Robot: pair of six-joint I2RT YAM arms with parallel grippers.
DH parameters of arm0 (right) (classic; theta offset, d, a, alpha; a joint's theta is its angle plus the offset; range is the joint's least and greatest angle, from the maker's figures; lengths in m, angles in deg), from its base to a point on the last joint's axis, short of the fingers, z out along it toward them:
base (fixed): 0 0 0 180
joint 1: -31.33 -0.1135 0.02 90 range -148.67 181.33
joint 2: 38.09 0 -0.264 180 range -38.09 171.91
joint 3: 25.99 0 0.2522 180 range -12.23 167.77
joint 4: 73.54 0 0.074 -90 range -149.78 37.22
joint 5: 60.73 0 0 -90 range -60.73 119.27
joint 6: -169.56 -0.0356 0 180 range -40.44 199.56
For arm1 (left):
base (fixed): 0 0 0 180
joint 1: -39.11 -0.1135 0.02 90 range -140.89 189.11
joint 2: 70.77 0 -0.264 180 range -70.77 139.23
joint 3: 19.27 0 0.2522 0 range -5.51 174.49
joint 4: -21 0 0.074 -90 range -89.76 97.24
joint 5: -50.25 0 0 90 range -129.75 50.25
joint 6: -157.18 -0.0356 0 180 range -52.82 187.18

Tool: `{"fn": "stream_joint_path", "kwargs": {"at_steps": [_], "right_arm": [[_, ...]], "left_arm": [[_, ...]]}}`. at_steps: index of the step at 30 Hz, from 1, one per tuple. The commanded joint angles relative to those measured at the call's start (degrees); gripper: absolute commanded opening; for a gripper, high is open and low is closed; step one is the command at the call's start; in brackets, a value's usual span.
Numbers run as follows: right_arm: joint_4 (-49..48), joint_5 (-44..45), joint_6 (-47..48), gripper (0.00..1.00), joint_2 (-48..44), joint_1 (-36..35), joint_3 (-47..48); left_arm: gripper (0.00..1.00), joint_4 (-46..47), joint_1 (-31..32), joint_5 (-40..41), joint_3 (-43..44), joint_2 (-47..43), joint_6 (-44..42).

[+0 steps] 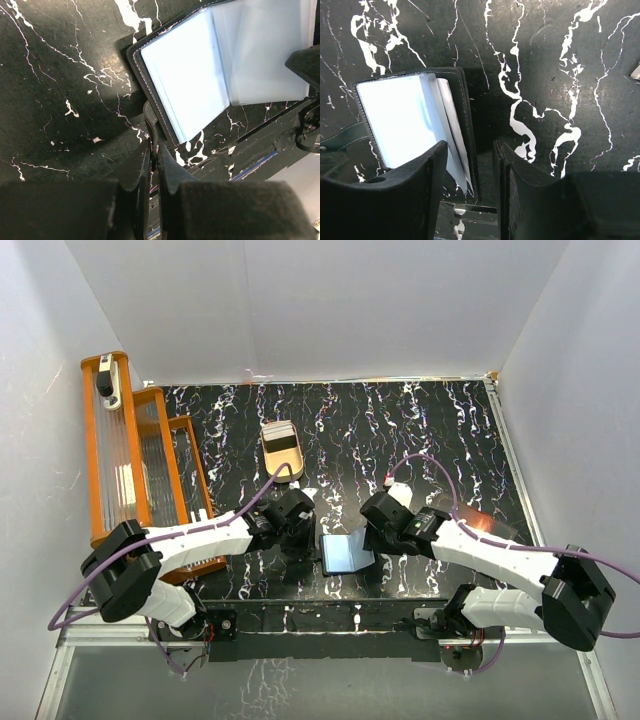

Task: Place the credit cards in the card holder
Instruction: Open the card holder at the center of the board.

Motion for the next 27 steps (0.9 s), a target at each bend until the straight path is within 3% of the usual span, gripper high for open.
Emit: {"fn": "stream_joint_path", "kwargs": {"at_steps": [1, 6, 13, 16, 23, 27], "right_arm": [[-0.7, 2.5, 0.2, 0.39, 0.2, -0.3, 0.0], [-1.7, 1.6, 0.1, 0.39, 0.2, -0.4, -1.2], [-2.5, 1.4, -0.4, 0.36, -0.8, -0.3, -2.2], [-2.5, 1.4, -0.4, 0.34, -1.3, -0.4, -2.5], [-1.0, 1.3, -0.3, 0.35, -2.5, -0.4, -1.9], [0.2, 0.4, 0.1, 0.36, -3.7, -0.4, 0.0]], "left_arm": [[0.00, -1.0, 0.0, 0.2, 1.8, -2.4, 0.8], [0.23, -2.6, -0.1, 0.1, 4.4, -2.5, 3.9], [0.33, 3.0, 0.0, -4.6, 6.6, -5.5, 8.3], [0.33, 5.6, 0.0, -5.7, 6.2, -4.1, 8.1], [0.18, 10.2, 0.0, -7.0, 4.7, 3.4, 6.6], [0.14, 13.9, -0.1, -8.4, 3.2, 6.6, 6.4]]}}
